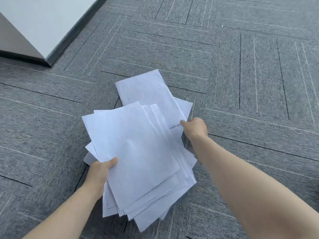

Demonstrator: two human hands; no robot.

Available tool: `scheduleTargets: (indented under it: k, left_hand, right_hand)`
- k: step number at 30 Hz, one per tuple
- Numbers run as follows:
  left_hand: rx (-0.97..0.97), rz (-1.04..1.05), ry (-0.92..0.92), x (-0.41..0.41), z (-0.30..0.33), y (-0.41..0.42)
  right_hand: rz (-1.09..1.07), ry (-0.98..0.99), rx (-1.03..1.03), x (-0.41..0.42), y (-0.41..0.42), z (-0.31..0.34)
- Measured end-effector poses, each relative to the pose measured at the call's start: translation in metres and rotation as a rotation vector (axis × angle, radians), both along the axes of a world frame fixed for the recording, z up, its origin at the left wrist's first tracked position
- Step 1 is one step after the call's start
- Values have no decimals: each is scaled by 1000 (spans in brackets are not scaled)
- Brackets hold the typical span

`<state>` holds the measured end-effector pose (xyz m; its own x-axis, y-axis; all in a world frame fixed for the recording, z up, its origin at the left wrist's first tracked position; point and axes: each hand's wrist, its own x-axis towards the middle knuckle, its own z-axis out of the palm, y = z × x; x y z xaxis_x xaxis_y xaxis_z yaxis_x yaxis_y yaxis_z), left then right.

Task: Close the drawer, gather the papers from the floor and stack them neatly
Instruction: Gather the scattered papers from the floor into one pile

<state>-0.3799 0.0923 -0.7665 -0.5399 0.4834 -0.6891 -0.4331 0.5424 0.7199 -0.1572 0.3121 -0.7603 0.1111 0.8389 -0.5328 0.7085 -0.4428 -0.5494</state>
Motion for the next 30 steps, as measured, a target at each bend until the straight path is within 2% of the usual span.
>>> scheduleTargets:
  k: [6, 9, 12, 17, 21, 24, 30]
  left_hand:
    - [-3, -35, -37, -6, 1, -10]
    - [-5, -48, -38, -5, 3, -11]
    - [-6, -39, -39, -4, 3, -12]
    - [-6, -29, -36, -2, 5, -10]
    - [-16, -32, -34, -3, 5, -10]
    - [-13, -22, -24, -4, 2, -11]
    - [-28, -21, -37, -5, -3, -19]
  right_hand:
    - [-151, -48, -56, -29, 14, -14]
    - [-151, -146, -80, -35, 16, -20]
    - [-120, -148, -30, -35, 15, -22]
    - [9, -77, 103, -32, 9, -19]
    - [278, -181, 282, -33, 6, -20]
    - [487, -173, 310, -41, 8, -23]
    - [620, -303, 360, -47, 16, -24]
